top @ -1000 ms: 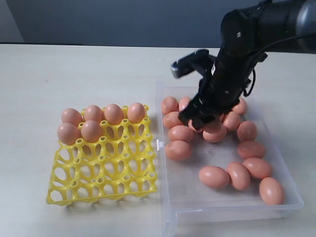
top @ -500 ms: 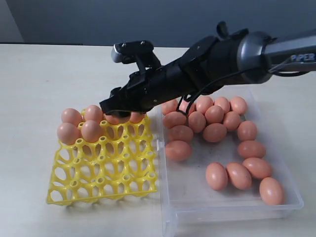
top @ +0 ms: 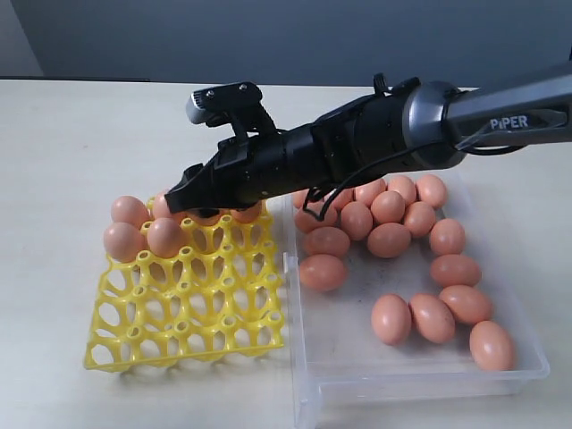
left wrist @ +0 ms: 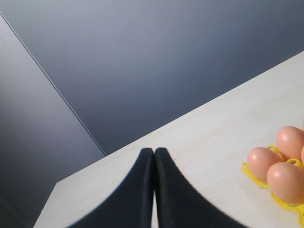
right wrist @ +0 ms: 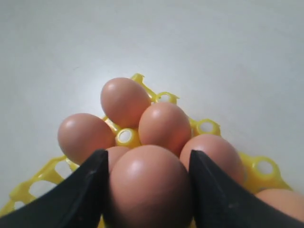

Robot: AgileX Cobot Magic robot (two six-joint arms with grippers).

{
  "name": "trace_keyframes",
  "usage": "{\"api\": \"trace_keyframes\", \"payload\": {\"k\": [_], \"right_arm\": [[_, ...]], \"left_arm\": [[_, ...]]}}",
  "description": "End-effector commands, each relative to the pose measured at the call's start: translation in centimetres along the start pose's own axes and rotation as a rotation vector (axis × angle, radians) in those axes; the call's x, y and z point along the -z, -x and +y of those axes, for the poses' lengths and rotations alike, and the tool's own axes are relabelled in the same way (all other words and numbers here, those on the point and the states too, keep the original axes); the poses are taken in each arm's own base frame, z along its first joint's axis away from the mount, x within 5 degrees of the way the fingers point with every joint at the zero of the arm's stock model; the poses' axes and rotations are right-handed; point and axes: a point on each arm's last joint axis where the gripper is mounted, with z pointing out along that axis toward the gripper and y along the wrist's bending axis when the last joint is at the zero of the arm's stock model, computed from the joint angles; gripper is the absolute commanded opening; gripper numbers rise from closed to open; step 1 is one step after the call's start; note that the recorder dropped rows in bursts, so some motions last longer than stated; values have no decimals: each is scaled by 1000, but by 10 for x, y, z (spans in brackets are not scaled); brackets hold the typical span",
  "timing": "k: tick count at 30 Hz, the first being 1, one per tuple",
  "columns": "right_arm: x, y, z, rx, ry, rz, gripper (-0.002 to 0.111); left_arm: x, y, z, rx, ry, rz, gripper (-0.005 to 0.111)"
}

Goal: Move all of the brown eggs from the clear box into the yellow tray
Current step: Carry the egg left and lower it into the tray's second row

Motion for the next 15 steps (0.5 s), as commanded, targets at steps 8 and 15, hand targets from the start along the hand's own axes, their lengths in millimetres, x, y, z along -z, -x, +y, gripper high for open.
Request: {"api": "trace_keyframes", "payload": {"k": [8, 15], "right_arm": [[-10, -11, -6, 34, -4, 35, 1], [-15, -16, -6, 90, -6, 50, 12]], "left_arm": [[0, 1, 0, 2, -6, -13, 0], [0, 1, 0, 2, -6, -13, 0]]}}
